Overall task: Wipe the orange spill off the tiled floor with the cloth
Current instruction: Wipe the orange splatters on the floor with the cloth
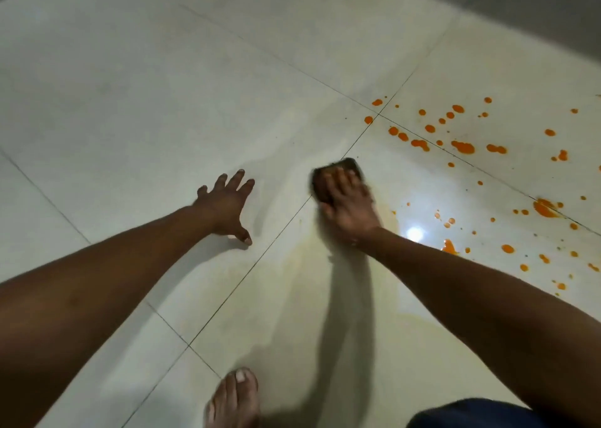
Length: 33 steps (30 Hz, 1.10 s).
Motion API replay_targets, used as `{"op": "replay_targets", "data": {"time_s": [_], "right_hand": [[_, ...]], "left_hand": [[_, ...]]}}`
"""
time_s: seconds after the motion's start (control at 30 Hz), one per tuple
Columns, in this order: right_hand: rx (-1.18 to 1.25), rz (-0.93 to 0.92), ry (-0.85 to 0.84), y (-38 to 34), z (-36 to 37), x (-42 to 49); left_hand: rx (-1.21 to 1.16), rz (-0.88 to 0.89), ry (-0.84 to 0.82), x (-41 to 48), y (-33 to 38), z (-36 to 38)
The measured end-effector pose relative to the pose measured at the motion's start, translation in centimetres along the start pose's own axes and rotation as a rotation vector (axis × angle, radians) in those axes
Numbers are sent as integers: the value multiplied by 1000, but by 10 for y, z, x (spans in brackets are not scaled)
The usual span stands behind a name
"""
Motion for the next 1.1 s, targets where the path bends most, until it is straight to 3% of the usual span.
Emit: {"op": "replay_targets", "data": {"time_s": [0.1,0.2,0.3,0.37,0.43,0.53,0.67,0.77,0.87,0.97,1.1], "right_hand": [[-59,-332,-92,-52,37,-39],[-119,-517,-151,-6,27,-83],[-124,-214,-66,42,-10,2],[-42,-4,-34,22,-9,44],[-18,-66,-8,-18,10,35],[-54,-238,-157,-16,20,-36],[-63,83,-148,60,-19,-17],[-18,257,-52,51,-26,60],[-10,91,-69,1,-4,71],[-26,-56,-130,-23,9,8],[-42,60,-105,27,-16,-1]], "left_hand": [[13,68,-10,27,-1,-15],[-73,142,33,54,11,-28],[-120,260,150,84,38,-42],[-125,306,235,106,48,-55],[-177,301,291,134,48,-61],[-246,278,377,148,42,-54],[-234,272,489,145,41,-49],[-232,267,541,145,40,-51],[-225,261,518,147,40,-48],[-213,256,489,147,39,-48],[-200,240,475,147,41,-51]]}}
Point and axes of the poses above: each hand's wrist, its own x-axis towards the middle knuckle, its own z-axis out of the palm, y = z × x, the point moved 6 cm from there along x, towards the middle knuckle, and after that the axes turned 7 degrees about -z, right-handed, at the moved point
